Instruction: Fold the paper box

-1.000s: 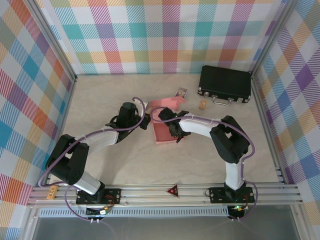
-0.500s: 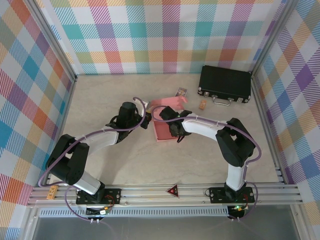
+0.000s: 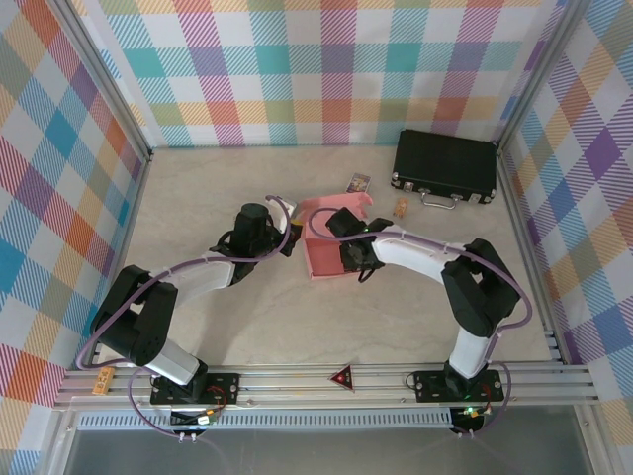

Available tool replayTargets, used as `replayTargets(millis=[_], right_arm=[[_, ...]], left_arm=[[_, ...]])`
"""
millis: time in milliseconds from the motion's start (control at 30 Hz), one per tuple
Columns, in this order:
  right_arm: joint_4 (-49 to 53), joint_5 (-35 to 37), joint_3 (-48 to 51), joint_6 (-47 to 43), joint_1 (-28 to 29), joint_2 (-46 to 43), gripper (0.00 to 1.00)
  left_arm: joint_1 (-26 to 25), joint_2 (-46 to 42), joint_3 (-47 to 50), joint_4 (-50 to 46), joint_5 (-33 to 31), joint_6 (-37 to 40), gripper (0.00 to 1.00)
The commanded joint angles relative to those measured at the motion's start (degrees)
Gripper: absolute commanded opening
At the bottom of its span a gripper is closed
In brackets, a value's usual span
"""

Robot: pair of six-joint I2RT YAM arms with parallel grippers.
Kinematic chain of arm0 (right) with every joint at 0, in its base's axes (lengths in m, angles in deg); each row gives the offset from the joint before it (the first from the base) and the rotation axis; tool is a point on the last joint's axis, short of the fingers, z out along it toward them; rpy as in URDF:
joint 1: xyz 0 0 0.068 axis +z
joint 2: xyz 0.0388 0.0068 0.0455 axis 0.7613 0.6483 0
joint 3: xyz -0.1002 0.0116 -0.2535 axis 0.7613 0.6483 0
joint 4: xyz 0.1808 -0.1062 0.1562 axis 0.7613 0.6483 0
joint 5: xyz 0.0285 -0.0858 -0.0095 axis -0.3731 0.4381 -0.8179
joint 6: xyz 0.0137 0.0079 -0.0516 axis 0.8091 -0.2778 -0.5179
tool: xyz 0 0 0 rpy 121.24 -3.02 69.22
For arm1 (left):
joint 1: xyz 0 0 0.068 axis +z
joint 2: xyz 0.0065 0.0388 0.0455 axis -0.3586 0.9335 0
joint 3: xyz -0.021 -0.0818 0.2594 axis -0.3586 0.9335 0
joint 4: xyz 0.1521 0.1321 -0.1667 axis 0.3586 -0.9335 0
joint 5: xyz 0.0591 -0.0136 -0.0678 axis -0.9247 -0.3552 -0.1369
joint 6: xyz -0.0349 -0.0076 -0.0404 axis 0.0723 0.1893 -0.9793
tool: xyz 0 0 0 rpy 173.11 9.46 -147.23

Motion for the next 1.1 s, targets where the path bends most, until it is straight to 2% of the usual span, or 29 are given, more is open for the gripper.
replayTargets(millis=[0,233,567,933,1067], right_arm=[[-1.60,-4.00,-0.29,-2.60,-1.04,-2.27,0.46],[-0.76,-6.71,-1.45,-5.62,-3.81,-0.12,0.39],[0.47,-1.39,-1.16,-4.69,-4.09,1.64,0.37],[0.66,-1.47,-1.92,-4.69,-4.45,6.70,0.22],[0.66,-1.72,-1.55,-4.32,-4.36,6.97,0.19]], left_arm=[[-0.40,1.11,0.67,2.26,1.67,1.43,0.00],[-0.40,1.19,0.65,2.24,2.01,1.72,0.00],[-0.39,1.47,0.39,2.28,2.20,1.79,0.00],[-0.38,1.93,0.13,1.90,2.54,1.96,0.00],[-0.40,2.31,-0.18,1.62,2.57,1.96,0.00]])
